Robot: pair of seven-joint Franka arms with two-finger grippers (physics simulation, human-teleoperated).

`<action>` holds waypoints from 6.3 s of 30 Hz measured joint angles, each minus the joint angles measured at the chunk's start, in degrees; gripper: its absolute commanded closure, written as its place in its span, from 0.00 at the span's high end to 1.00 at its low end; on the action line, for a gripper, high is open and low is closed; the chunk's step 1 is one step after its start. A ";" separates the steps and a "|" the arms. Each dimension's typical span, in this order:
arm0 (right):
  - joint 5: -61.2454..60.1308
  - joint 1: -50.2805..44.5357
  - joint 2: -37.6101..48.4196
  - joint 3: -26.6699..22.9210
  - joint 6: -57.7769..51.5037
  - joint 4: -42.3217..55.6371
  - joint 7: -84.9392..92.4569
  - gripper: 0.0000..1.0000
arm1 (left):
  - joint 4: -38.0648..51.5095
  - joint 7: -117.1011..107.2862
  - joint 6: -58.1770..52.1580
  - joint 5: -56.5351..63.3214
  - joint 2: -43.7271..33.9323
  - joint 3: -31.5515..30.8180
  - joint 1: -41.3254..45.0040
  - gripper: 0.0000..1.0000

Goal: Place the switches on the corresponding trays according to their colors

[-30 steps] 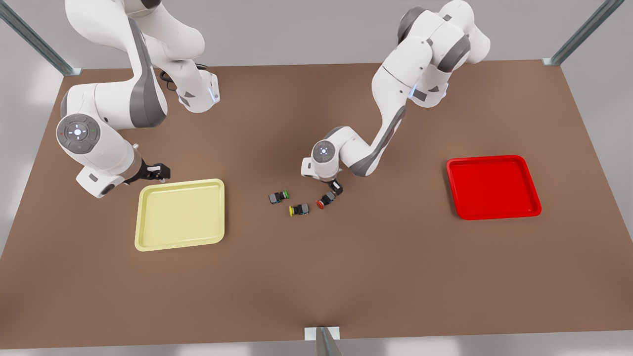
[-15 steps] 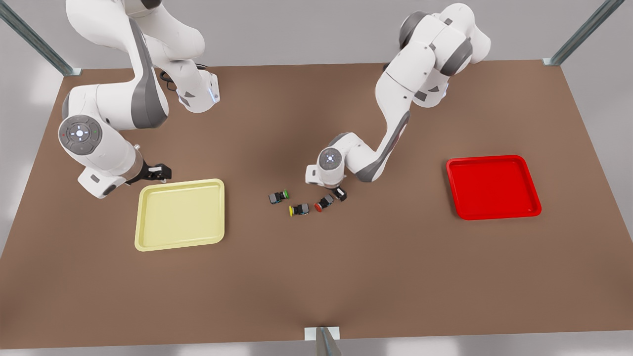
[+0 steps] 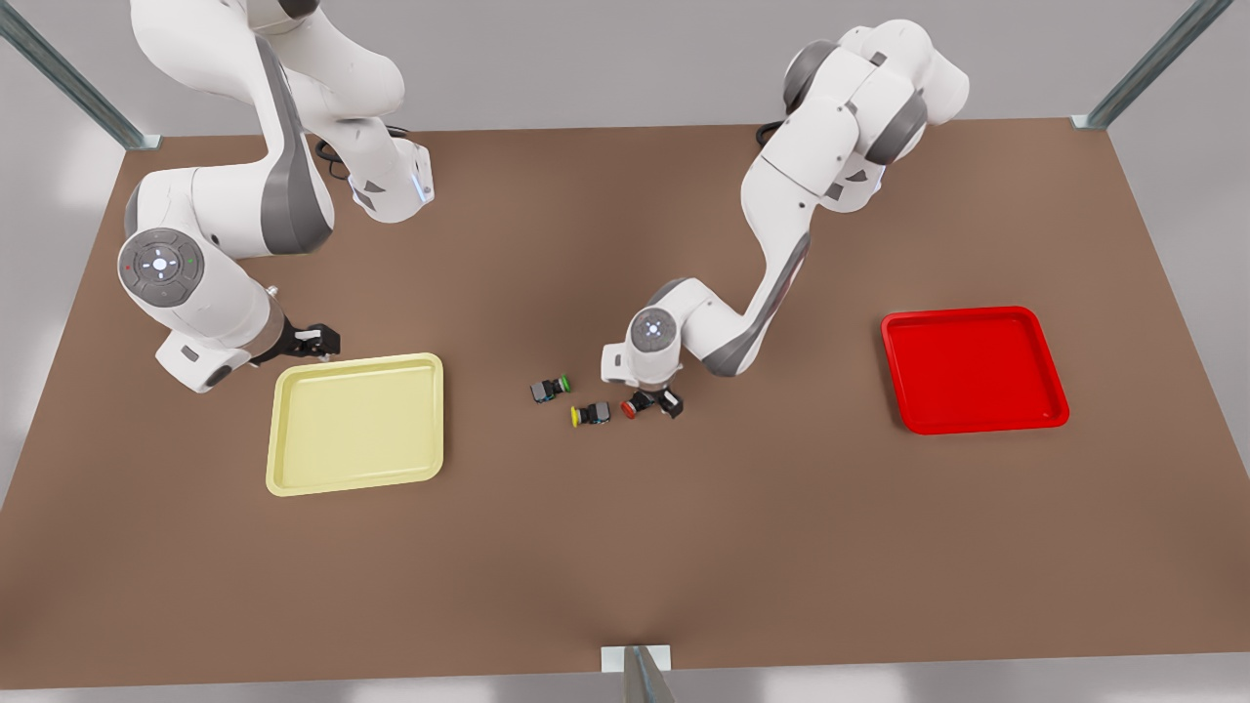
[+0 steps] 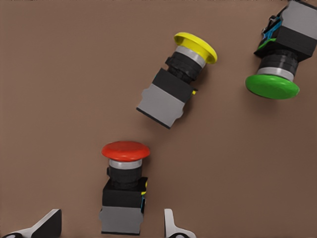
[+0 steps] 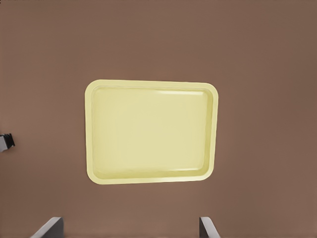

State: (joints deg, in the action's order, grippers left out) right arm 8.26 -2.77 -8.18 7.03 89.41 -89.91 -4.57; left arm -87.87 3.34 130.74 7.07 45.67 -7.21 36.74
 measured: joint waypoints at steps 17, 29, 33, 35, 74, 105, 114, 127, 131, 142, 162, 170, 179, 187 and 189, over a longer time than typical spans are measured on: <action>0.00 -0.12 0.00 0.00 -0.29 0.00 0.00 1.00 | 0.16 0.09 1.26 1.00 0.98 -0.18 -0.09 0.93; 0.00 -0.13 -0.09 0.00 -0.02 0.00 0.00 1.00 | 0.33 -0.67 1.45 0.73 1.44 -0.17 0.18 0.50; 0.00 -0.13 -0.09 0.00 -0.02 0.00 0.00 1.00 | 0.25 -0.61 1.12 0.72 1.19 -0.18 0.18 0.49; 0.00 -0.24 -0.09 0.00 -0.20 0.00 0.00 1.00 | 0.33 -0.63 1.02 0.76 1.09 -0.17 0.19 0.47; -34.61 -47.17 -26.84 -18.45 44.18 -7.94 -78.21 1.00 | -14.29 5.64 -24.36 3.07 -32.66 -7.15 -37.52 0.43; -47.37 -62.85 -43.59 -38.82 40.98 4.30 -90.19 1.00 | -11.15 -3.28 -38.65 -1.80 -36.60 -13.99 -51.23 1.00; -47.60 -61.91 -44.65 -37.61 41.24 4.67 -90.14 1.00 | 2.09 -3.46 -47.50 -2.38 -41.38 11.73 -32.55 1.00; -47.55 -61.30 -45.09 -37.70 41.55 5.45 -89.56 0.68 | 2.88 -3.77 -47.09 -4.81 -39.51 11.77 -33.61 1.00; -47.55 -60.95 -45.09 -37.62 42.43 5.33 -89.56 0.68 | 2.88 -3.54 -47.36 -4.90 -39.43 11.69 -34.31 1.00; -47.12 -60.16 -44.72 -37.67 42.52 4.92 -88.95 0.62 | 2.97 -3.65 -46.89 -5.03 -39.08 11.74 -34.81 1.00; -46.76 -59.37 -44.65 -37.09 41.85 4.83 -84.47 0.57 | 2.97 -3.60 -46.01 -4.87 -37.67 11.86 -35.36 1.00; -46.76 -59.03 -44.48 -36.74 41.55 4.97 -82.12 0.57 | 3.06 -3.60 -46.01 -5.08 -36.70 11.61 -35.21 1.00; -46.76 -58.57 -44.47 -36.30 41.55 4.92 -80.95 0.57 | 3.06 -3.69 -46.01 -4.92 -36.05 11.51 -35.02 1.00; -46.76 -58.49 -44.39 -36.30 41.41 4.83 -79.46 0.55 | 4.28 -3.74 -45.92 -4.99 -35.12 11.44 -34.98 1.00; -46.76 -58.49 -44.30 -36.30 41.44 4.83 -79.19 0.55 | 4.62 -4.22 -45.92 -5.02 -35.08 11.42 -34.86 1.00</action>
State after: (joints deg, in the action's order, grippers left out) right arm -38.50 -61.26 -52.48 -29.27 130.85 -85.08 -83.75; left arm -83.26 -0.88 84.81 2.04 10.59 4.22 1.88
